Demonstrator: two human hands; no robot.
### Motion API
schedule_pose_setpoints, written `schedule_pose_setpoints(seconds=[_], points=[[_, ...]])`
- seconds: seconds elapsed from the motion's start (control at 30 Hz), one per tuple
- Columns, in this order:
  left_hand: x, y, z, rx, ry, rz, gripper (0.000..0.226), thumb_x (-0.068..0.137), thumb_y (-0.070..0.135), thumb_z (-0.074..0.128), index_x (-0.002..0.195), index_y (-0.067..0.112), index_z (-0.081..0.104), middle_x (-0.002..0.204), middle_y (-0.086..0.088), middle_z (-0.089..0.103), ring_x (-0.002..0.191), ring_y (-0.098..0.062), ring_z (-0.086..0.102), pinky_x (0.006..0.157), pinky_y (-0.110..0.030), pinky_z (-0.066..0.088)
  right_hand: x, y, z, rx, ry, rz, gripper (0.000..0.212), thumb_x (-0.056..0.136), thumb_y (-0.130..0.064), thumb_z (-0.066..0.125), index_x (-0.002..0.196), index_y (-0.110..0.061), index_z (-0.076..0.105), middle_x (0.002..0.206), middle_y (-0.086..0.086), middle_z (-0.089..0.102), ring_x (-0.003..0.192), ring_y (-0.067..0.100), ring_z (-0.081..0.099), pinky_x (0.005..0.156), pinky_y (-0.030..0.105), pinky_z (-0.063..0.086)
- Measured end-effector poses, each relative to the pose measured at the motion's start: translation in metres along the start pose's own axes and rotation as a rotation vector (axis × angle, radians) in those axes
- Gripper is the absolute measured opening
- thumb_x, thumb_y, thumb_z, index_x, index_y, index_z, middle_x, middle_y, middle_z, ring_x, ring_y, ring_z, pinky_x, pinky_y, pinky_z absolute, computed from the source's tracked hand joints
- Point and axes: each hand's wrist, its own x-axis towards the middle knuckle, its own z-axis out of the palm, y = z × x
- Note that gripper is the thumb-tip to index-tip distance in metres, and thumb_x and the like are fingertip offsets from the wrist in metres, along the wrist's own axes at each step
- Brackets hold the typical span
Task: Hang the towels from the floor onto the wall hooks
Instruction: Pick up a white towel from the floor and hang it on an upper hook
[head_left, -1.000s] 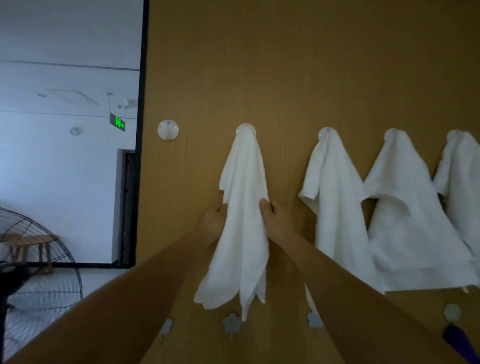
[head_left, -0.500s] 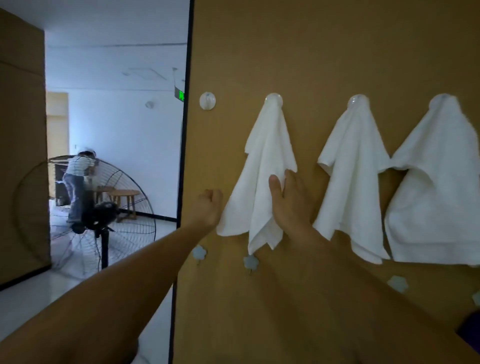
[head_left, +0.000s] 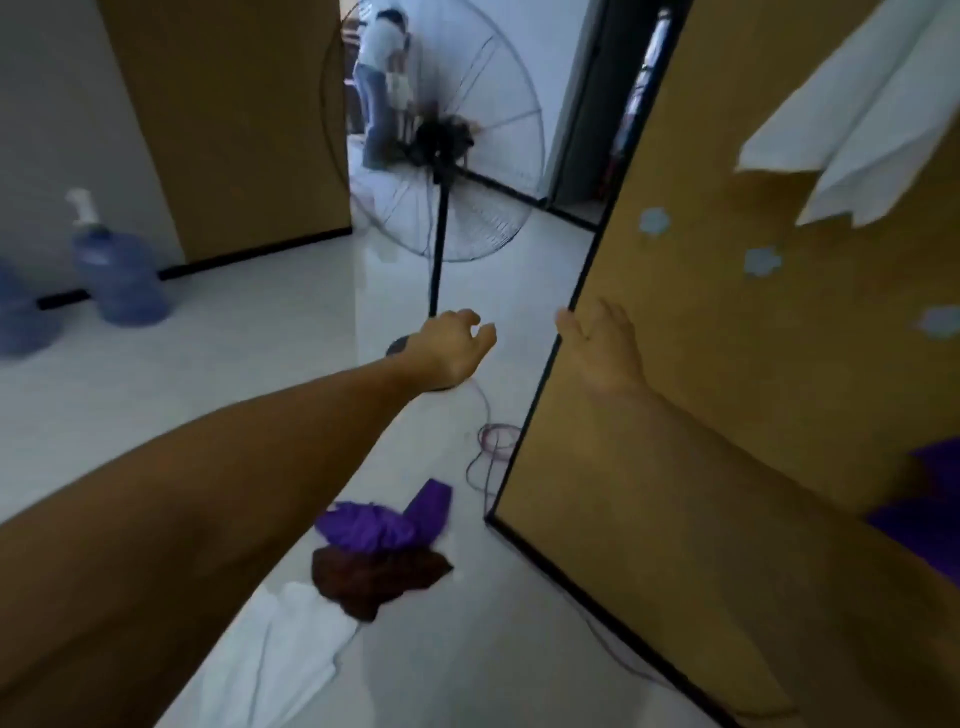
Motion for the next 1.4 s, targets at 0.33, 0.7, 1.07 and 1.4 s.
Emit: schedule_pose_setpoints(seconds=[0.33,0.7,1.07,1.4], points=[[-0.224,-0.233,0.068,-0.036,-0.111,-0.629,0.056,0.098,0.048,0.035,0.141,0.012,0.042,0.143,-0.014,0.046,0.129,-0.033,0.045,0.108,-0.042,0.036,-0.167,-0.022,0.252,-0.069,-0.589,-0.069,0.062,0.098,-0.046,0.042,0.143,-0.003,0.039,0.149,0.018,0.036,0.138,0.031,0.032,0.116,0.040,0.024],[-0.467,-0.374,0.169,-0.166,-0.074,-1.193,0.056,0.098,0.046,0.035,0.141,0.011,0.041,0.142,-0.015,0.045,0.128,-0.032,0.044,0.106,-0.042,0.037,-0.377,-0.007,0.455,-0.130,-1.174,-0.209,0.062,0.096,-0.049,0.043,0.145,-0.011,0.036,0.151,0.009,0.033,0.136,0.028,0.035,0.107,0.040,0.033],[-0.627,-0.565,0.379,-0.268,-0.076,-1.373,0.050,0.098,0.044,0.038,0.139,0.016,0.045,0.141,-0.010,0.045,0.125,-0.028,0.047,0.101,-0.040,0.039,-0.591,0.099,0.716,-0.275,-1.430,-0.141,0.058,0.093,-0.044,0.049,0.138,-0.008,0.041,0.137,0.014,0.044,0.123,0.032,0.046,0.096,0.040,0.040],[-0.697,-0.677,0.521,-0.329,-0.020,-1.436,0.051,0.095,0.044,0.040,0.139,0.017,0.043,0.138,-0.006,0.049,0.120,-0.025,0.051,0.099,-0.040,0.042,-0.703,0.200,0.882,-0.294,-1.312,0.183,0.088,0.074,-0.054,0.071,0.137,-0.008,0.031,0.137,0.015,0.039,0.124,0.034,0.045,0.100,0.046,0.045]])
